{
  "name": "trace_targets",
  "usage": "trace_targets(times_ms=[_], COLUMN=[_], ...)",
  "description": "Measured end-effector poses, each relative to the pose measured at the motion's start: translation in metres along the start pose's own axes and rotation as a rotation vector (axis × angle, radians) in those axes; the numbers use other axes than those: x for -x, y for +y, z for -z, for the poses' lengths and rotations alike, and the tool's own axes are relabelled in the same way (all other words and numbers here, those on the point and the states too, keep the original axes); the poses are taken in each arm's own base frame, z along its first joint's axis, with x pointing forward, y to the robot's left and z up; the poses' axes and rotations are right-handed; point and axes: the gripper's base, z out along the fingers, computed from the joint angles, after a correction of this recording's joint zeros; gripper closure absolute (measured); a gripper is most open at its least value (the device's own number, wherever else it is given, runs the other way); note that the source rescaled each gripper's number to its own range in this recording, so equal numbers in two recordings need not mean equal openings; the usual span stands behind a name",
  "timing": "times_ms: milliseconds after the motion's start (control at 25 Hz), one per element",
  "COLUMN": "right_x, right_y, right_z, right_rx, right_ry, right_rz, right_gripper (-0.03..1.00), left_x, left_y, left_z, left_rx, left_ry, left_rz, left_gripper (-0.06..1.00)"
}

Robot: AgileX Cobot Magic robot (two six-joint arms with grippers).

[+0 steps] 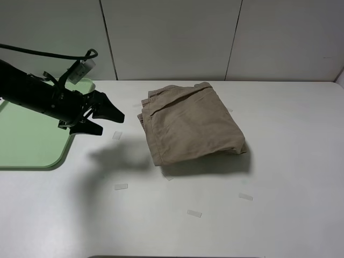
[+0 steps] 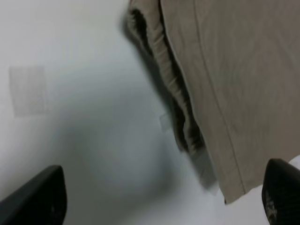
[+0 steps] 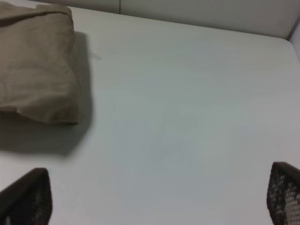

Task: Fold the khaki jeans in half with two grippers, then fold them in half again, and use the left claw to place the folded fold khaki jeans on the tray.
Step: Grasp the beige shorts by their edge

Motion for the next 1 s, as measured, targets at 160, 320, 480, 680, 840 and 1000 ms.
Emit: trace_targets(times_ms=[160,320,480,680,840,1000], right_x=[0.000,0.000,0.000,0.000,0.000,0.000], right_y=[0.000,0.000,0.000,0.000,0.000,0.000], right_z=[0.000,0.000,0.000,0.000,0.000,0.000], right_rx=[0.000,0.000,0.000,0.000,0.000,0.000], right_ry=[0.000,0.000,0.000,0.000,0.000,-0.001], right_rz=[-0.001,-0.001,-0.001,-0.001,-0.001,-0.001], right_gripper=[-0.03,-0.03,-0.03,-0.03,-0.03,-0.03], left_x=[0.005,0.011,0.016,0.021,0.028,0.033], left_y=[-0.002,-0.003,0.002,0.012,0.011,0.004], left_z=[-0.014,-0.031,-0.051,-0.077,-0.095,-0.110], left_rx=[-0.032,-0.063,-0.079,-0.093,-0.125,-0.173], left_ry=[-0.032,-0.061,-0.057,-0.030,-0.042,-0.071], left_rz=[0.006,-0.010,-0.002,0.020,0.022,0.015], left_gripper=[0.12,0.12,0.12,0.12,0.12,0.12])
